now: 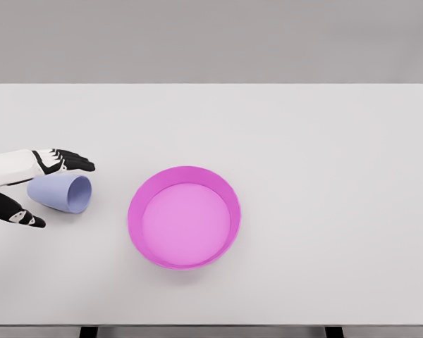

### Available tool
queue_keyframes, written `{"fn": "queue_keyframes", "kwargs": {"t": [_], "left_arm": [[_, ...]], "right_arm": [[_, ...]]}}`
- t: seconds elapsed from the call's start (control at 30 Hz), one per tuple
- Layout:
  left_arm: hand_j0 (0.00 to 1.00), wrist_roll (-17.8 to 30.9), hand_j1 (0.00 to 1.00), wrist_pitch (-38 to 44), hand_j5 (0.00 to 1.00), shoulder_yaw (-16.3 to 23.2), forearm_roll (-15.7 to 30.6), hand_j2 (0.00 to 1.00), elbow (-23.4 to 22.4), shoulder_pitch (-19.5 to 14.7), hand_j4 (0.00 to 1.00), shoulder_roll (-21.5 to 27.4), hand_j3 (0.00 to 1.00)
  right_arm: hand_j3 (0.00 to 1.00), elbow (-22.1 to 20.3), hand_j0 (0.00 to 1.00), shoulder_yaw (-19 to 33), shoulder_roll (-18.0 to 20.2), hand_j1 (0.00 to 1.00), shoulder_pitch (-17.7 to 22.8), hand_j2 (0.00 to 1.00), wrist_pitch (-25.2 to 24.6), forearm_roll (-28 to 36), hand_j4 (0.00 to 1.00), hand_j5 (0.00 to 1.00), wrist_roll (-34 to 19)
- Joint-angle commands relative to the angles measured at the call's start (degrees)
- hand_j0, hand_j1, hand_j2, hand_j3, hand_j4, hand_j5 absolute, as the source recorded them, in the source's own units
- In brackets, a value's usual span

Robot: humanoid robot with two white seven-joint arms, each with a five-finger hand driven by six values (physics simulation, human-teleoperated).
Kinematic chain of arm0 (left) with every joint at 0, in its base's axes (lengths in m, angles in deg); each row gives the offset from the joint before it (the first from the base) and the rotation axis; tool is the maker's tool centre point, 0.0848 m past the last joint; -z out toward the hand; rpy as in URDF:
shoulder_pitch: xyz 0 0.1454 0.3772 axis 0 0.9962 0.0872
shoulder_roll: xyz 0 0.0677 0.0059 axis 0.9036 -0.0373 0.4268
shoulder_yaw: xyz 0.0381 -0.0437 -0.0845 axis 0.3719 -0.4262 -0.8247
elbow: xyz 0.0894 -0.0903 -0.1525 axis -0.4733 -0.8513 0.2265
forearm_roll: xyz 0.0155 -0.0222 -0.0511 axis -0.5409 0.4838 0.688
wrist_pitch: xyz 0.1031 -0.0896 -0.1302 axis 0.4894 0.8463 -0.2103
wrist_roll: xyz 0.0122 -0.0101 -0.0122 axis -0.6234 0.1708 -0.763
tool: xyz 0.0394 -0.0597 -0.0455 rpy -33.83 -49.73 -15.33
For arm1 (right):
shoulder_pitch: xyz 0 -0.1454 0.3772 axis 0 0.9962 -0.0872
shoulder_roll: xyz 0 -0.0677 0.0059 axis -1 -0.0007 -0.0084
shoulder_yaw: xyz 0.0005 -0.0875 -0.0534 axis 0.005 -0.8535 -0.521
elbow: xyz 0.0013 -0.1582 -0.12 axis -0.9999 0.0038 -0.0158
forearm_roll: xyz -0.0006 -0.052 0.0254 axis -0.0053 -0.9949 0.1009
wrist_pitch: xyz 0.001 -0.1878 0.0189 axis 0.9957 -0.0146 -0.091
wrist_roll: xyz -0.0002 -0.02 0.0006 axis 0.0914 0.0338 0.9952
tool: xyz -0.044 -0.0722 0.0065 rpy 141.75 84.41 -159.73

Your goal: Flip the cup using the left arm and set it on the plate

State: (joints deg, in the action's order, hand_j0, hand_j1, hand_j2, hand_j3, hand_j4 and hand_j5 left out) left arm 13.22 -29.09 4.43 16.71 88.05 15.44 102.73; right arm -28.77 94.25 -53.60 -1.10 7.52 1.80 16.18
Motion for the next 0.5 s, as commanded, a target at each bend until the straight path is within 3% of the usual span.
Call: {"fn": "queue_keyframes", "kwargs": {"t": [0.0, 0.13, 0.3, 0.37, 0.47], "left_arm": [[1.00, -0.02, 1.00, 0.13, 1.00, -0.04, 0.36, 1.00, 0.02, 0.00, 1.00, 0.07, 1.00], [1.00, -0.02, 1.00, 0.13, 1.00, -0.04, -0.34, 1.00, -0.33, -0.79, 1.00, -0.45, 1.00], [1.00, -0.02, 1.00, 0.13, 1.00, 2.06, -7.11, 1.00, -0.94, -1.14, 1.00, -4.14, 1.00], [1.00, -0.02, 1.00, 0.13, 1.00, 2.07, -7.29, 1.00, -1.03, -1.32, 1.00, -4.23, 1.00], [1.00, -0.02, 1.00, 0.13, 1.00, 2.07, -7.02, 1.00, -4.98, -2.02, 1.00, -4.32, 1.00]], "right_arm": [[1.00, -0.08, 1.00, -0.35, 0.00, 1.00, 0.00, 1.00, 0.01, -0.21, 1.00, 1.00, -0.13], [1.00, 0.36, 1.00, 0.17, 0.00, 1.00, 0.09, 1.00, 0.01, -0.04, 1.00, 1.00, 0.14], [1.00, 0.36, 1.00, 0.08, 0.00, 1.00, 0.09, 1.00, 0.01, -0.04, 1.00, 1.00, 0.14], [1.00, 0.36, 1.00, -0.09, 0.00, 1.00, 0.09, 1.00, 0.01, -0.04, 1.00, 1.00, 0.14], [1.00, 0.36, 1.00, -0.09, 0.00, 1.00, 0.09, 1.00, 0.01, -0.04, 1.00, 1.00, 0.14]]}}
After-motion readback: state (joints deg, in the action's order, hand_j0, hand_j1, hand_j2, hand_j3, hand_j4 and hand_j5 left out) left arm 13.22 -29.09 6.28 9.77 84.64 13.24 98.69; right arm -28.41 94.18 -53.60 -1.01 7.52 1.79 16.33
